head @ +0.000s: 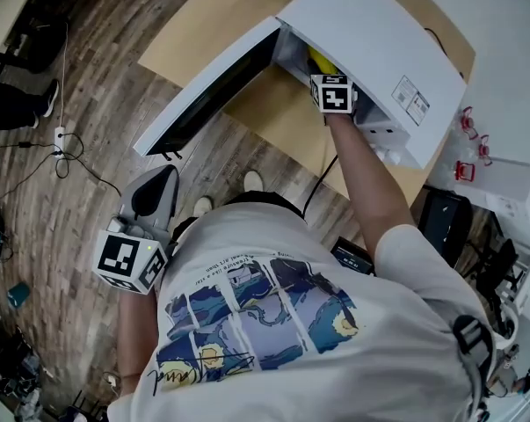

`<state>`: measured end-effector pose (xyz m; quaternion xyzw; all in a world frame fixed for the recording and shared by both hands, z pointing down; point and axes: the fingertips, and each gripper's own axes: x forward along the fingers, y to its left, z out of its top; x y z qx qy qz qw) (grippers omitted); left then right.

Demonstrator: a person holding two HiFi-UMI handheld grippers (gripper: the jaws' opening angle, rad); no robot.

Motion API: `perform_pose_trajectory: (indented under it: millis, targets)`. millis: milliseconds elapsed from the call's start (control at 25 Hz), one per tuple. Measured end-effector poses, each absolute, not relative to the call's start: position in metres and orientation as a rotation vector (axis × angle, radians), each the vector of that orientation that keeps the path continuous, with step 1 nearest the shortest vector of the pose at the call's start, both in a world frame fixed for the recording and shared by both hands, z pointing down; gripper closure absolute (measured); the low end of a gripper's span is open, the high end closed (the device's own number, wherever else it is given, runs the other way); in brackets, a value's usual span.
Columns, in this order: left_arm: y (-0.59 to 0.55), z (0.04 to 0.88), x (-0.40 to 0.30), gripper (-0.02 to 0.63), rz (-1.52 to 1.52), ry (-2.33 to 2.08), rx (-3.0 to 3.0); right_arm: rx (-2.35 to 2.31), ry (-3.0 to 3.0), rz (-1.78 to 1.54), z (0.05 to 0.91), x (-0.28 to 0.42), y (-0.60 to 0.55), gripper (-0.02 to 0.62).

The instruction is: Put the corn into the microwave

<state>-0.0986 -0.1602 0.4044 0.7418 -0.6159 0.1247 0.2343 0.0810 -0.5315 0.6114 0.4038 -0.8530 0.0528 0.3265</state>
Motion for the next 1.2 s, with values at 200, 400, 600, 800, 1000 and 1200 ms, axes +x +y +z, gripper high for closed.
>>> perform_pose_trajectory:
  millis: [200, 400, 600, 800, 1000, 1200]
  targets:
    - [-0.155, 0.405, -0.101, 0.597, 0.344, -1.69, 2.02, 1.056, -2.228, 0.148, 0.614, 0.082, -0.532, 0.347]
    - [-0.155, 0.403, -0.102, 0.597, 0.341, -1.704, 2.024, 1.043, -2.228, 0.15, 0.617, 0.081, -0.532, 0.347]
    - [-0.148, 0.401, -0.107, 0.597, 0.331, -1.715, 2.017, 1.049, -2.219, 0.149, 0.614, 0.085, -0.53, 0.347]
    - [-0.142, 0.397, -0.106, 0.597, 0.321, -1.704, 2.04, 1.046, -2.217, 0.183, 0.611, 0.09, -0.517, 0.334]
    - [-0.138, 0.398, -0.104, 0.597, 0.329, -1.643, 2.091, 1.102, -2.202, 0.205, 0.598, 0.101, -0.501, 0.33]
    - [-0.136, 0.397, -0.104, 0.597, 0.327, -1.585, 2.158, 1.158, -2.188, 0.222, 0.585, 0.118, -0.476, 0.328]
